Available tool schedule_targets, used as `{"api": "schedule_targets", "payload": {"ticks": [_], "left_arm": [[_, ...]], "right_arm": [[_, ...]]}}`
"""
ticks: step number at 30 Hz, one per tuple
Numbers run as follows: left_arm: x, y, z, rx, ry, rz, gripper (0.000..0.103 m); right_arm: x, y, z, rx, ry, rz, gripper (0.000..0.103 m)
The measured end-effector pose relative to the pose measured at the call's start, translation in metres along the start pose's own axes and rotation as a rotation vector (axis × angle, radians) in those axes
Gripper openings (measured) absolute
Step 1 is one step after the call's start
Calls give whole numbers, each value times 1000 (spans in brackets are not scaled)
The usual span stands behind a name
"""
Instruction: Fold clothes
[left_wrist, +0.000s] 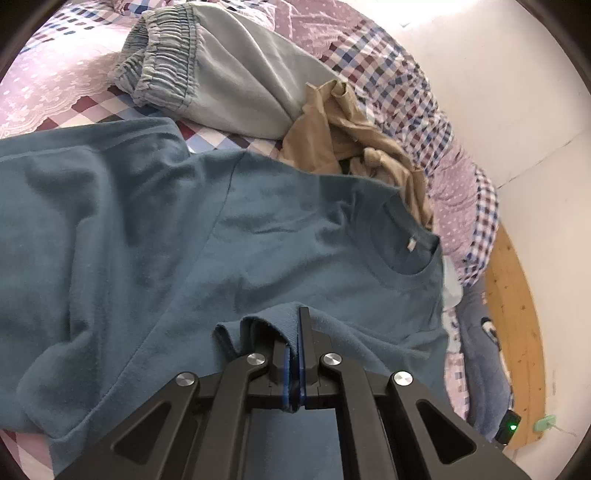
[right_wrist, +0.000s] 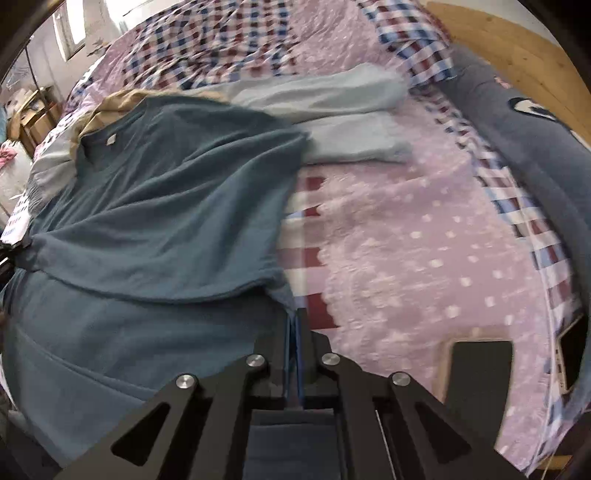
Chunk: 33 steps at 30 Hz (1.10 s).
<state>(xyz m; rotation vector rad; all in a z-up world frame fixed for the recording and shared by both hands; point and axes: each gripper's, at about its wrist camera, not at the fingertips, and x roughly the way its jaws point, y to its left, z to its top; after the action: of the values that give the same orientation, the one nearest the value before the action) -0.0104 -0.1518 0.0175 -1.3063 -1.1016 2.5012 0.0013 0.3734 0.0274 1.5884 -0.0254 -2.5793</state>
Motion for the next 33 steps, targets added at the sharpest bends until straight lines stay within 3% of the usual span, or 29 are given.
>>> {"api": "schedule_targets", "payload": {"ticks": [4, 9, 13, 14, 17, 19, 22, 26, 30, 32, 33], "left_arm": [[9, 2, -3, 10, 42, 72, 1], [6, 6, 0, -21, 66, 44, 1], [2, 17, 4, -94, 59, -56, 21], [3, 21, 4, -122, 71, -77, 31], [4, 22, 3, -154, 87, -112, 42], [-1, 20, 4, -147, 77, -118, 51], [-4, 16, 2, -120, 87, -84, 55], [-1, 7, -8, -59, 130, -36, 55], [-3, -1, -19, -13, 163, -34, 50], [3, 0, -19, -15, 197, -33, 3], [5, 6, -18, -48, 205, -51, 3]], "right_arm": [[2, -4, -2, -14, 7, -59, 1], [-14, 2, 3, -19, -25, -118, 13], [-38, 28, 9, -65, -123, -180, 20], [-44, 39, 11, -89, -151, -159, 23], [-60, 76, 15, -160, -229, -111, 41], [-65, 102, 17, -191, -270, -57, 44], [-59, 140, 16, -248, -303, 23, 46], [-30, 171, 9, -326, -264, 49, 46], [-6, 172, 7, -300, -214, 78, 46], [1, 170, 8, -282, -208, 81, 46], [3, 170, 8, -276, -204, 85, 46]]}}
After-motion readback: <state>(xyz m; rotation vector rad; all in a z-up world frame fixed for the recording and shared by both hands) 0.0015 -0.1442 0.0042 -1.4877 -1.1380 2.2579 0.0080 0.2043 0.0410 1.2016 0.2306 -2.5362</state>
